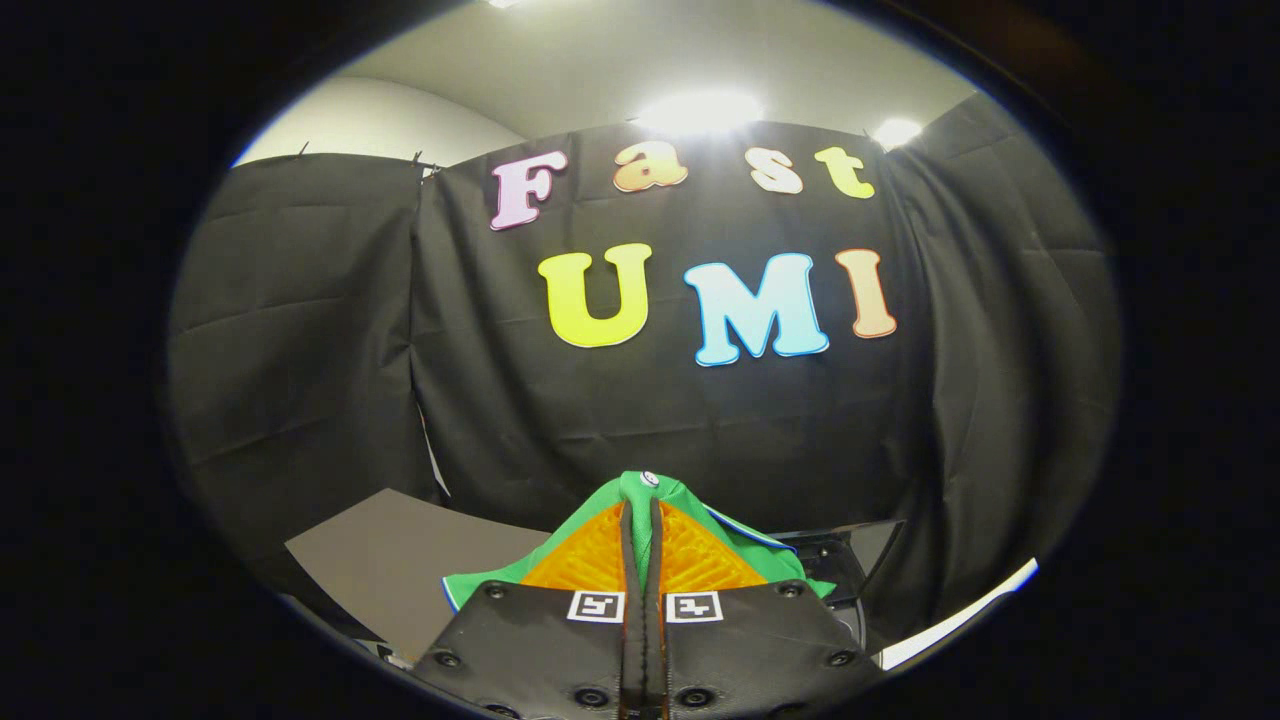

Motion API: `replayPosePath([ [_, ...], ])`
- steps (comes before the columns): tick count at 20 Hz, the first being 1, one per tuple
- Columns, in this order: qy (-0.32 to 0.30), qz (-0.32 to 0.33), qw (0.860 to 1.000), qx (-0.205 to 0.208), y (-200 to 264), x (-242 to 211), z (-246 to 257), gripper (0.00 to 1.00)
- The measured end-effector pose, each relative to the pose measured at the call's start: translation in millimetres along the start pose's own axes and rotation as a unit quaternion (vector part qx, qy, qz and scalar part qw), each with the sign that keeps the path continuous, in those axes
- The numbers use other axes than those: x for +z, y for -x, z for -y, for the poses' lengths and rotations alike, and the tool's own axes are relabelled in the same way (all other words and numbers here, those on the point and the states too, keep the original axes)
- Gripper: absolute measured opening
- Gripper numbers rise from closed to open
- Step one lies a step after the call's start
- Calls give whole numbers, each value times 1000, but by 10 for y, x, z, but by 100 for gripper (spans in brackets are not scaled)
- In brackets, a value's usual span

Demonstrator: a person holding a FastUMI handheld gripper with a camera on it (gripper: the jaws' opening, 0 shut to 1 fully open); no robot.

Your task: Put the clothes into the washing machine and then close the washing machine lid.

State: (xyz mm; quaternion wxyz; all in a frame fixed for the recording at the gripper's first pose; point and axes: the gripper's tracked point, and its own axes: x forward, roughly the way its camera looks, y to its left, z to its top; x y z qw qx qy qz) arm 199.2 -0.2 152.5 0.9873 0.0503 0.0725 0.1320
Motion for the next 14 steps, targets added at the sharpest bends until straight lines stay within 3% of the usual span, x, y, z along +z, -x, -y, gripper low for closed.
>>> replayPosePath([
  [14,-8,-49,998,-33,-210,-750,693,1],
])
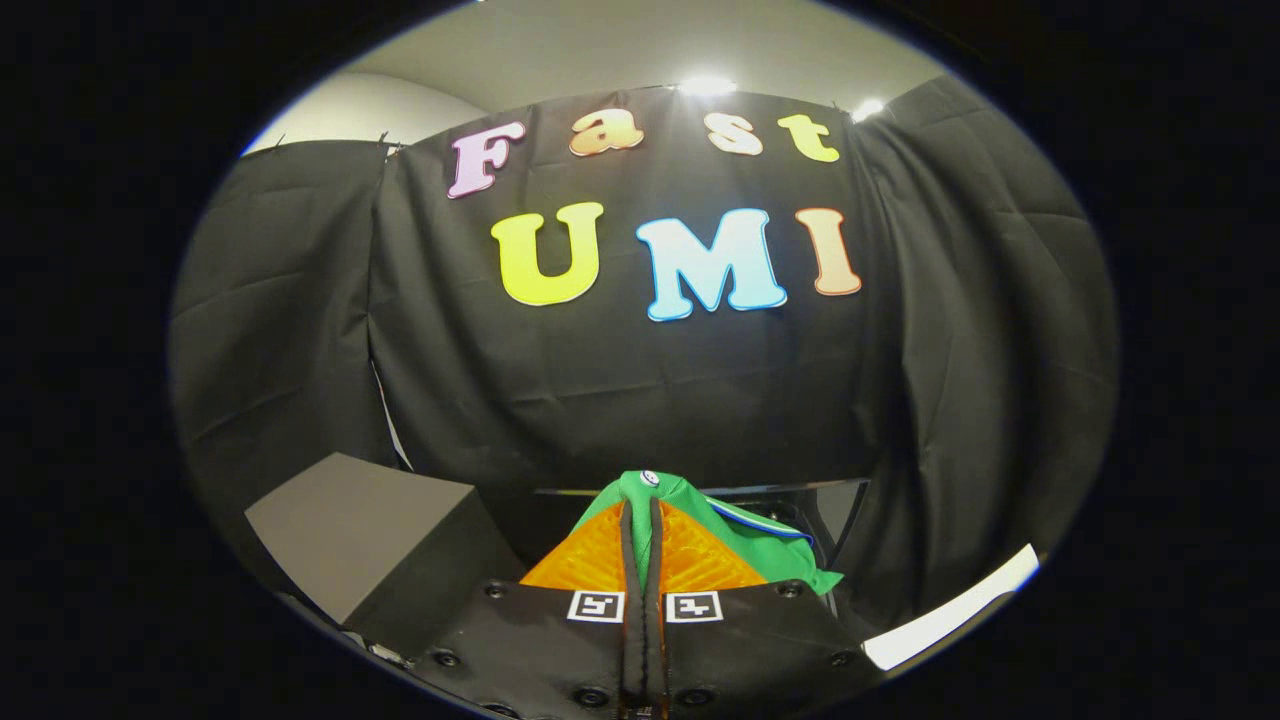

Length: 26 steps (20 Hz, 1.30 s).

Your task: Put the clothes into the washing machine and then close the washing machine lid.

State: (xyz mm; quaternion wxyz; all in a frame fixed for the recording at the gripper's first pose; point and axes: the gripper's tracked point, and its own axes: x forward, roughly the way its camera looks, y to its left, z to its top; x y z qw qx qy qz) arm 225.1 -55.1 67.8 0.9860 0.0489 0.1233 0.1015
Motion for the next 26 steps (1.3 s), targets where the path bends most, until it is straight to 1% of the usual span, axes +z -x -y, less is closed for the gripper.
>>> replayPosePath([
  [7,-9,-38,999,0,-180,-537,181,1],
  [14,7,-68,998,-16,-302,-1060,377,1],
  [17,11,-70,997,-22,-353,-1243,434,1],
  [21,12,-83,996,-21,-388,-1518,464,1],
  [26,2,-111,993,-32,-418,-1870,530,1],
])
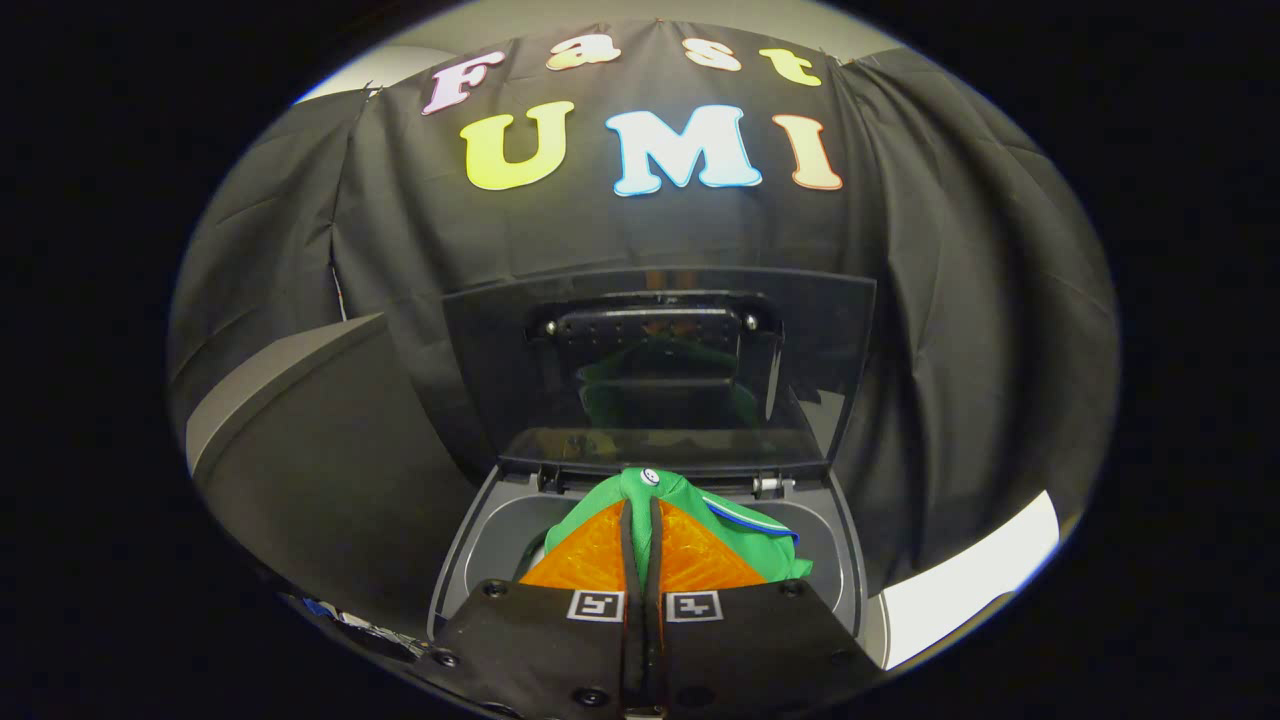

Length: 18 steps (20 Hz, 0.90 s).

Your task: Put the clothes into the washing machine and then close the washing machine lid.

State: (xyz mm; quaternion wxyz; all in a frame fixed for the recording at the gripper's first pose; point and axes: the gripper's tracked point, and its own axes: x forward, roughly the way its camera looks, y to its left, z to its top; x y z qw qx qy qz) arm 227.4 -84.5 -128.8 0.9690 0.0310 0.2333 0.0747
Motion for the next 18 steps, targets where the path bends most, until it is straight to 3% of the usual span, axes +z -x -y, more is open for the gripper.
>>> replayPosePath([
  [10,-8,-62,998,-5,-72,-503,-20,2],
  [12,-9,-71,997,-2,-55,-552,-22,7],
  [14,-15,-52,999,3,19,-455,-43,20],
  [17,-10,-39,999,-1,74,-353,-23,100],
  [18,-6,-33,999,-6,32,-331,-4,99],
])
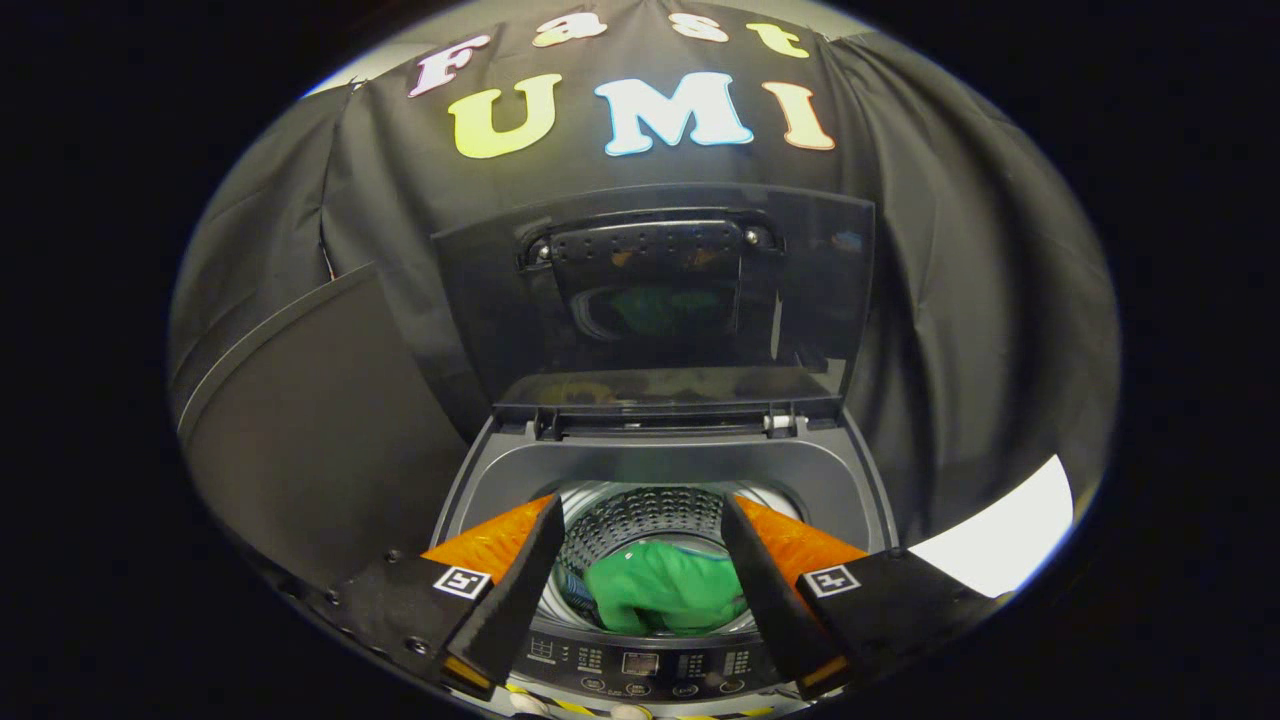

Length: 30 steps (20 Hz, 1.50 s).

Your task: Put the clothes into the washing machine and then close the washing machine lid.

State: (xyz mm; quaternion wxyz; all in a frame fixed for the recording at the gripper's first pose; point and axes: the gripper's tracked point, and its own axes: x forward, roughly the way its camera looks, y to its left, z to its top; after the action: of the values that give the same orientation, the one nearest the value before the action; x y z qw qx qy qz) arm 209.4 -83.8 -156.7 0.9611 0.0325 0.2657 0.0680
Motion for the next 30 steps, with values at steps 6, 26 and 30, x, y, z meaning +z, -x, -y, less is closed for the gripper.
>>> replayPosePath([
  [6,5,49,999,-5,162,392,2,97],
  [26,26,189,982,-9,-271,2285,-139,97],
  [30,43,181,982,-22,-535,2391,-133,97],
])
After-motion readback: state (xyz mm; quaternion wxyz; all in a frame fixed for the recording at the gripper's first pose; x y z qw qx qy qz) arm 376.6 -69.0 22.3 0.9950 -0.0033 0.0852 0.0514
